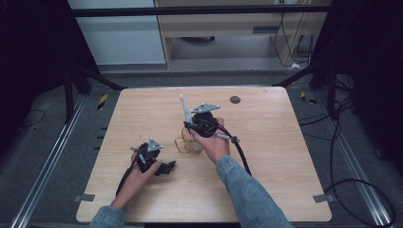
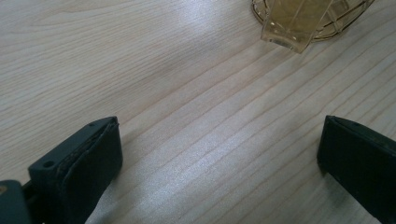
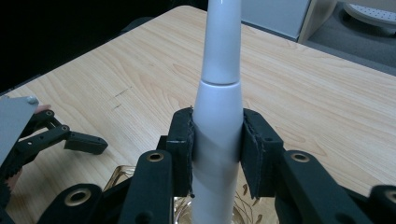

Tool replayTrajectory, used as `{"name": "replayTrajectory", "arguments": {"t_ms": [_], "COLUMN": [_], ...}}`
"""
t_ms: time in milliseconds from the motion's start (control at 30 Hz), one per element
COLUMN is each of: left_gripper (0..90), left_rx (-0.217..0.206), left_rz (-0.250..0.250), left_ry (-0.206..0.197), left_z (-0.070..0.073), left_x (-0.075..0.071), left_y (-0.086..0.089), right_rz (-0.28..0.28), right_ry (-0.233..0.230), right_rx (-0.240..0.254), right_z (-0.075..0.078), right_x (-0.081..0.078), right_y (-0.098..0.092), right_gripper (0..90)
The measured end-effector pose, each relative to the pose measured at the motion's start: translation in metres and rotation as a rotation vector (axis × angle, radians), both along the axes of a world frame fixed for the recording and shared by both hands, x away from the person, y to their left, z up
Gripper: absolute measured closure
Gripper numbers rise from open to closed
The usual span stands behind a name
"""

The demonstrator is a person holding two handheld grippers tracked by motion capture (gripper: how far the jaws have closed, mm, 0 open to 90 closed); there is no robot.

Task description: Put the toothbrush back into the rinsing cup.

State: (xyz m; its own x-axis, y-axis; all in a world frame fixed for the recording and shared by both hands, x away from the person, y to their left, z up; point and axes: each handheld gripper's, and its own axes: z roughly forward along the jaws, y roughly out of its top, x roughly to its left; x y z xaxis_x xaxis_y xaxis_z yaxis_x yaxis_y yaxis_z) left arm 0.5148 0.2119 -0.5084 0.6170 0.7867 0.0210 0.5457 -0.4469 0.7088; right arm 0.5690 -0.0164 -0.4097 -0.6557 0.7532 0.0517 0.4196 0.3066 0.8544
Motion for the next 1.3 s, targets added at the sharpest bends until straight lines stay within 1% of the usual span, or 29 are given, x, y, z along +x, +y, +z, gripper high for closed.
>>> {"name": "replayTrajectory", "arguments": {"t_ms": [233, 867, 1200, 1300], "left_gripper": [0.0, 0.0, 0.0, 0.0], "left_rx": [-0.002, -0.001, 0.0, 0.0], "left_rz": [-0.001, -0.001, 0.0, 0.0], "left_ry": [0.0, 0.0, 0.0, 0.0], "left_z": [-0.0001, -0.0001, 0.0, 0.0], "left_x": [0.0, 0.0001, 0.0, 0.0], "left_y": [0.0, 0.0001, 0.0, 0.0], "right_rz": [-0.004, -0.002, 0.01, 0.015], "right_ry": [0.006, 0.023, 0.025, 0.022], "right_rx": [-0.011, -0.033, -0.043, -0.056], "right_z": [-0.0032, -0.0043, -0.004, -0.0036], "right_x": [-0.0003, -0.0012, -0.0009, -0.0002], "right_y": [-0.001, -0.0016, 0.0005, 0.0031], "right_gripper": [66.8, 66.8, 66.6, 66.6]}}
